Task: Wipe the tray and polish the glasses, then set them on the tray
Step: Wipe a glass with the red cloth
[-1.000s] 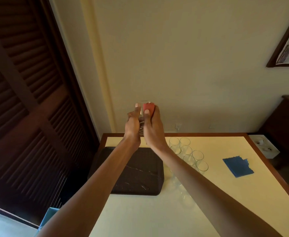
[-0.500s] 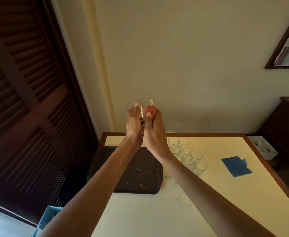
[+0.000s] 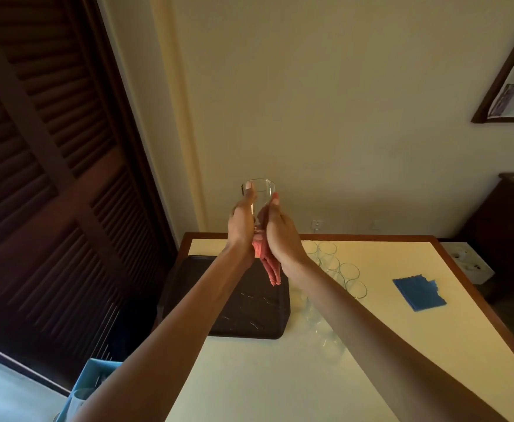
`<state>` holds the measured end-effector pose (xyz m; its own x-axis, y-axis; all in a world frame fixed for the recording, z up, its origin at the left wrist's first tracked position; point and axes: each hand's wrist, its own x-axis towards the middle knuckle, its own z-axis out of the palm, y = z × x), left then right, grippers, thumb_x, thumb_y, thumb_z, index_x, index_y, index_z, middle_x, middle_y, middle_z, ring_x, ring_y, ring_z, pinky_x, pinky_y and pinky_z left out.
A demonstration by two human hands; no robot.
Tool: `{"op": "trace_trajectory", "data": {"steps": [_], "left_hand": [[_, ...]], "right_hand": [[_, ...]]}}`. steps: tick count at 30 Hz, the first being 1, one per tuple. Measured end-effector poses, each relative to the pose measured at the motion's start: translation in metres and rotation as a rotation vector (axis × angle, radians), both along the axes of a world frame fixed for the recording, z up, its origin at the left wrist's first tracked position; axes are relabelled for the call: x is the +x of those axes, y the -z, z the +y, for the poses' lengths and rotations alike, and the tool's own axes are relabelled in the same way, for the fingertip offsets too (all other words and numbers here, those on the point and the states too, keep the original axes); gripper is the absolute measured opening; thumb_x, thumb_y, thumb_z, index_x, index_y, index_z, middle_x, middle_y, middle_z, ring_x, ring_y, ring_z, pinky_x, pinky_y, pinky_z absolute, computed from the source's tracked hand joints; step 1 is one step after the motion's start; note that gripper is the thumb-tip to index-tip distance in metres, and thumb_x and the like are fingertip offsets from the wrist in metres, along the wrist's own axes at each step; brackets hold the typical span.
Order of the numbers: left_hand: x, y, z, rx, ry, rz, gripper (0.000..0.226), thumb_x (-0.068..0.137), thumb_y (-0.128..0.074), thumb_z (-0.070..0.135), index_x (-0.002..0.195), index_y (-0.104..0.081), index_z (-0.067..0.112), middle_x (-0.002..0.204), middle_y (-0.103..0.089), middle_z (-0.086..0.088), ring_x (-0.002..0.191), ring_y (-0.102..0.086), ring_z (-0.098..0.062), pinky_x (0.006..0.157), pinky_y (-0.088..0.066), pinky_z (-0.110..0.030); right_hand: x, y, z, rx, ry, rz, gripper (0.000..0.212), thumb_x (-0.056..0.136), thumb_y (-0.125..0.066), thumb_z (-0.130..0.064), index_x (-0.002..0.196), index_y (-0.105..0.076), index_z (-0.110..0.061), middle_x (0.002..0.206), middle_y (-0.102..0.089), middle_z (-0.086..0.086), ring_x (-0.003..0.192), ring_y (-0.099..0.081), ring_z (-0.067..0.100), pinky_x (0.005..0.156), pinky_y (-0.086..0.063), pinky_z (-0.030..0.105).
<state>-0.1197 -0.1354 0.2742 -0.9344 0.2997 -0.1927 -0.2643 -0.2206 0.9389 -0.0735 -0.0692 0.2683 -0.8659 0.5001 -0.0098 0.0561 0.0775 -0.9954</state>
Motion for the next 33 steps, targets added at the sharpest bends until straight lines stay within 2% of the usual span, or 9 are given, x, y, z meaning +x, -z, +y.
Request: {"op": "trace_trajectory", "data": {"steps": [6,10,14,17,19,24,26,28,33], "left_hand": [[-0.011,0.002,-0.005,0.028,-0.021,-0.051,0.055,0.103,-0.051,0.056,0.133,-0.065,0.012,0.109,-0.075,-0.011,0.099,-0.074,-0.025,0.066,-0.059,-0.027],[-0.012,0.004,-0.010,0.003,0.054,-0.001,0.051,0.107,-0.043,0.053,0.122,-0.073,0.014,0.107,-0.078,-0.013,0.106,-0.073,-0.032,0.084,-0.060,-0.042],[-0.006,0.007,-0.009,-0.063,0.080,0.052,0.069,0.099,-0.035,0.076,0.121,-0.074,0.024,0.113,-0.077,-0.010,0.113,-0.070,-0.029,0.106,-0.052,-0.053],[-0.001,-0.001,-0.012,-0.068,0.072,-0.011,0.053,0.098,-0.043,0.072,0.117,-0.069,0.030,0.113,-0.076,-0.004,0.111,-0.070,-0.022,0.099,-0.056,-0.044],[-0.005,0.000,-0.016,-0.046,0.076,-0.066,0.048,0.100,-0.048,0.064,0.115,-0.071,0.025,0.111,-0.077,-0.007,0.102,-0.073,-0.022,0.084,-0.059,-0.035],[-0.012,0.012,-0.014,-0.024,0.049,-0.070,0.091,0.079,-0.059,0.080,0.137,-0.061,0.010,0.114,-0.072,-0.012,0.102,-0.072,-0.026,0.084,-0.061,-0.040],[-0.008,0.009,-0.013,0.015,0.056,-0.073,0.080,0.090,-0.056,0.072,0.136,-0.061,0.006,0.113,-0.072,-0.015,0.099,-0.072,-0.027,0.080,-0.059,-0.036],[-0.003,0.007,-0.011,0.019,0.050,-0.058,0.060,0.104,-0.044,0.060,0.124,-0.070,0.010,0.107,-0.077,-0.013,0.100,-0.074,-0.026,0.081,-0.058,-0.037],[0.007,0.004,-0.003,-0.096,0.067,0.017,0.068,0.102,-0.032,0.071,0.138,-0.063,0.023,0.118,-0.076,-0.009,0.113,-0.070,-0.026,0.101,-0.056,-0.049]], "right_hand": [[-0.010,0.005,-0.019,0.335,0.166,0.243,0.037,0.107,-0.038,-0.038,0.135,-0.044,-0.014,0.113,-0.063,0.002,0.095,-0.065,0.013,0.072,-0.050,0.012],[-0.023,-0.005,-0.004,0.208,0.149,0.198,0.041,0.106,-0.031,-0.052,0.115,-0.051,-0.017,0.091,-0.067,-0.003,0.080,-0.070,0.014,0.073,-0.060,0.035],[-0.027,-0.009,0.001,0.016,0.105,0.144,0.060,0.107,-0.025,-0.052,0.080,-0.063,-0.015,0.058,-0.063,-0.006,0.053,-0.062,0.007,0.061,-0.050,0.030],[-0.016,0.000,-0.011,0.074,0.075,0.113,0.062,0.108,-0.021,-0.049,0.070,-0.058,-0.016,0.059,-0.061,-0.003,0.057,-0.063,0.013,0.062,-0.053,0.035],[-0.007,0.008,-0.018,0.159,0.059,0.042,0.055,0.108,-0.020,-0.047,0.081,-0.057,-0.017,0.073,-0.065,0.001,0.069,-0.067,0.017,0.068,-0.055,0.034],[-0.003,0.022,-0.035,0.403,0.190,0.173,0.036,0.108,-0.034,-0.038,0.129,-0.046,-0.012,0.105,-0.062,-0.001,0.090,-0.065,0.011,0.073,-0.054,0.020],[-0.009,0.021,-0.030,0.501,0.229,0.229,0.039,0.107,-0.036,-0.038,0.137,-0.041,-0.013,0.116,-0.060,0.000,0.095,-0.064,0.010,0.078,-0.057,0.023],[-0.014,0.014,-0.019,0.451,0.226,0.222,0.040,0.107,-0.034,-0.045,0.134,-0.043,-0.017,0.109,-0.062,-0.003,0.089,-0.065,0.009,0.079,-0.059,0.029],[-0.022,0.002,0.007,0.058,0.159,0.049,0.059,0.105,-0.022,-0.058,0.096,-0.062,-0.015,0.071,-0.065,-0.007,0.064,-0.067,0.009,0.067,-0.058,0.031]]}}
